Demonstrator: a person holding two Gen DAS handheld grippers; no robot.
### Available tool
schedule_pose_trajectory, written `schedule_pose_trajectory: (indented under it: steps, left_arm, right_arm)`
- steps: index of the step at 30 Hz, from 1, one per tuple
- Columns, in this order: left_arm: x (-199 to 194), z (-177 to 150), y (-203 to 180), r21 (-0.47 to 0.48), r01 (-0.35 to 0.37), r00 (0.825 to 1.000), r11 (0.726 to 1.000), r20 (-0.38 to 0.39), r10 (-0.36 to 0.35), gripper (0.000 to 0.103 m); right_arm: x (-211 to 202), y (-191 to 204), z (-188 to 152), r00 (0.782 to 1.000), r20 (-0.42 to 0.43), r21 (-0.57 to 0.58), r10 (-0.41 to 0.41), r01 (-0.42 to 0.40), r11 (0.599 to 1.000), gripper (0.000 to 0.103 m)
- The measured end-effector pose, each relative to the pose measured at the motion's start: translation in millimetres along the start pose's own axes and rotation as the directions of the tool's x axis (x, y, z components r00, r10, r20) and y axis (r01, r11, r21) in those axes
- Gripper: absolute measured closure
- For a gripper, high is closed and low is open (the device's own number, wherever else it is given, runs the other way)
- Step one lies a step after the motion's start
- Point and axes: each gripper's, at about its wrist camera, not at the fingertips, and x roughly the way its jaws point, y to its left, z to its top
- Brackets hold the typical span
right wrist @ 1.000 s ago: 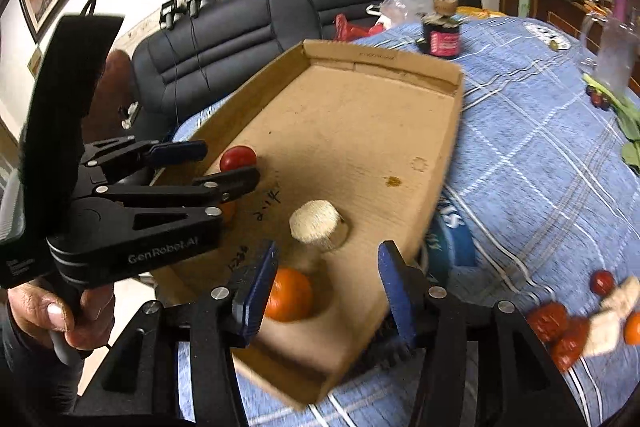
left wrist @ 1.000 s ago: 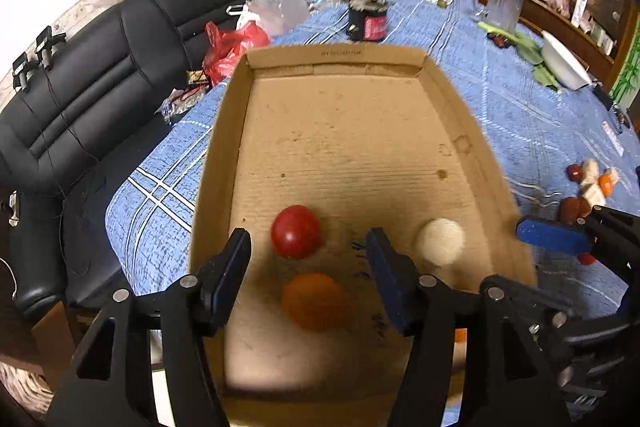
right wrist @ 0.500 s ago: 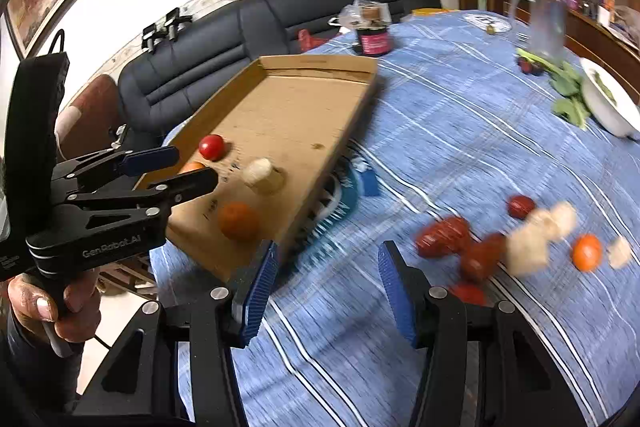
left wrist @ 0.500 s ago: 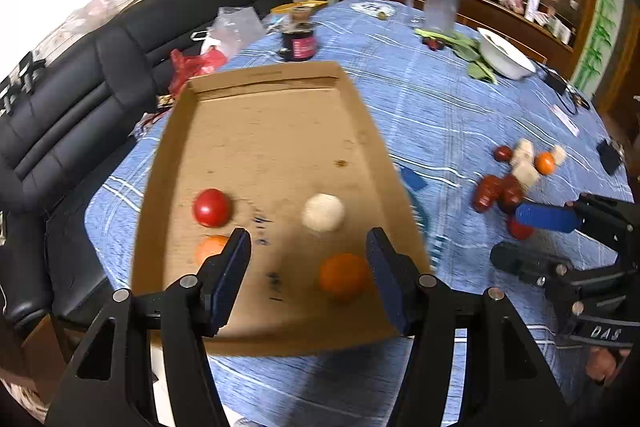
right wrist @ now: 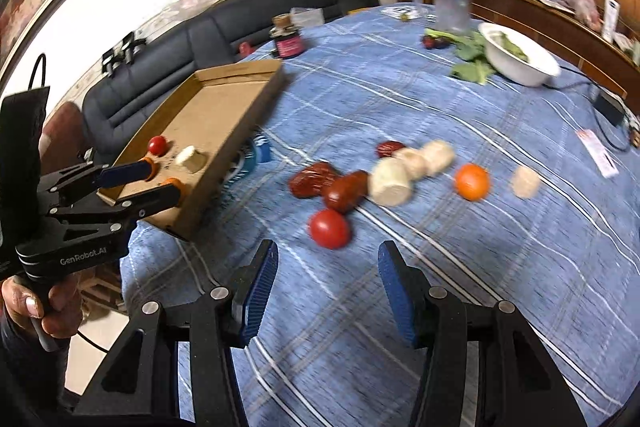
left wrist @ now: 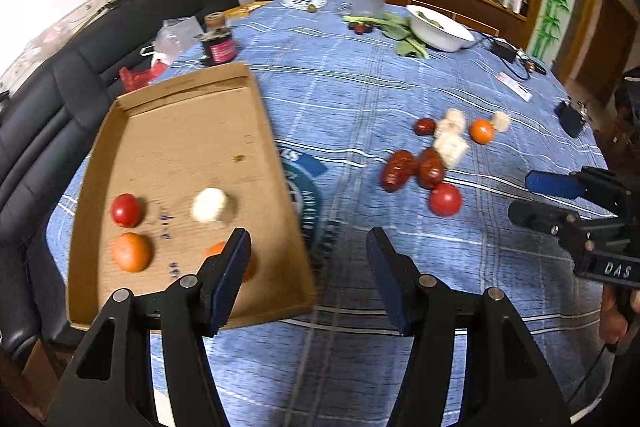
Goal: Organize fruits
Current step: 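Withdraw both open grippers from the tray back toward the remaining fruit, then grasp another red tomato with the left gripper while the right grasps another rice cake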
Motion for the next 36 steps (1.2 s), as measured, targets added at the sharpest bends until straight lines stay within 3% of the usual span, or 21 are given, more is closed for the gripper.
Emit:
schedule_pose_trajectory:
  steps: [14, 26, 36]
  left_arm:
    - [8.7, 2.6, -41.1, 0.028, 0.144, 0.989, 0.989, -0.045, -0.143, 0.044]
    - [41.3, 12.3, -70.0, 0.025, 0.184, 0.978, 0.983, -0.107, -0.181, 0.044]
    - [75.3, 20.3, -87.7, 0.001, 0.183, 0.971, 0.983, -0.158, -0.180, 0.045]
  right_arm:
    - [-15.0, -51.7, -17.0, 0.999, 0.010, 0.078, -0.052, 0.051, 0.996, 0.049]
    - [8.4, -115.8, 12.4, 0.990, 0.016, 0.114, -0.143, 0.140, 0.984, 0.049]
    - [51.7, -154.8, 40.4, 0.989, -0.007, 0.168, -0.148, 0.147, 0.975, 0.049]
